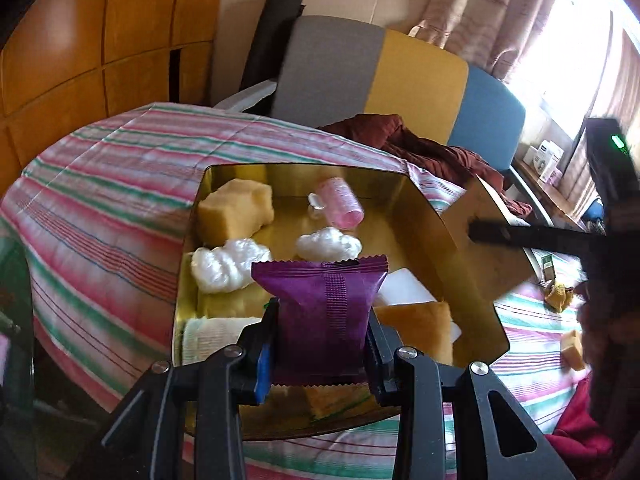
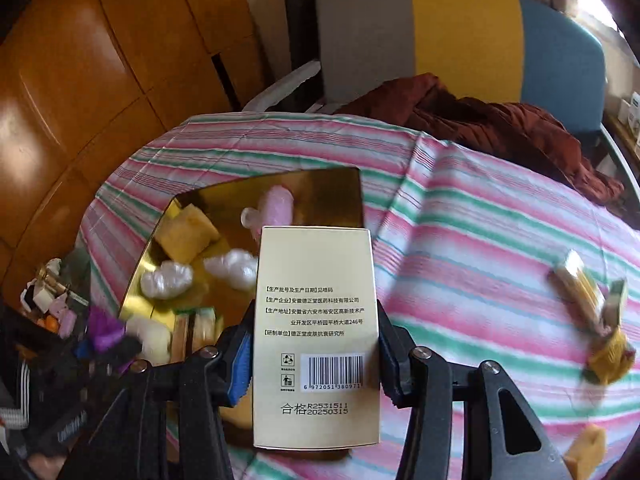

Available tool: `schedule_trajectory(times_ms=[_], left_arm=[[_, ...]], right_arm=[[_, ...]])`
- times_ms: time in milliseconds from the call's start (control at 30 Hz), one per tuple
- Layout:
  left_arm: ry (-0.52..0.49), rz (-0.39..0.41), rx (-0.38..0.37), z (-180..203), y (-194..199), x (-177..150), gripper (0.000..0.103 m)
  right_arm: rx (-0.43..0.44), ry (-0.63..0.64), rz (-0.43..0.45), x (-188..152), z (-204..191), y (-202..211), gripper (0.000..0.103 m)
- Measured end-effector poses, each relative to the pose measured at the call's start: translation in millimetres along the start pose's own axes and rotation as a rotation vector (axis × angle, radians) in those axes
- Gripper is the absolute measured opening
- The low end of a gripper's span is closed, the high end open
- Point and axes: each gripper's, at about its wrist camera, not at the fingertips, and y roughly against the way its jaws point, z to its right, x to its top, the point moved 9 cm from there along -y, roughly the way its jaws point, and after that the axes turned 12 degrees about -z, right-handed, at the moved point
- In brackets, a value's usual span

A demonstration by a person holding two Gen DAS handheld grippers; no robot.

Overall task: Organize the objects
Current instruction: 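Carry the white box and purple packet into the gold tray and release both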

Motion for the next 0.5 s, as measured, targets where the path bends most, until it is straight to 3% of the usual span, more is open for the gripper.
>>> schedule_trajectory(times_ms=[133, 233, 500], left_arm=[[0.014, -0.010, -0.005, -5, -2, -4, 0.037], [0.021, -0.008, -0.005, -10, -1, -4, 0.037], [0.033, -0.018, 0.001, -14, -9, 1, 0.037]], right_arm=[[0.001, -0.037, 0.010, 39, -4, -20, 0.052], [-0.048, -0.076, -0.008, 51, 3, -31, 0.054], [-0.039, -0.102, -0.050, 10, 10, -38, 0.054]])
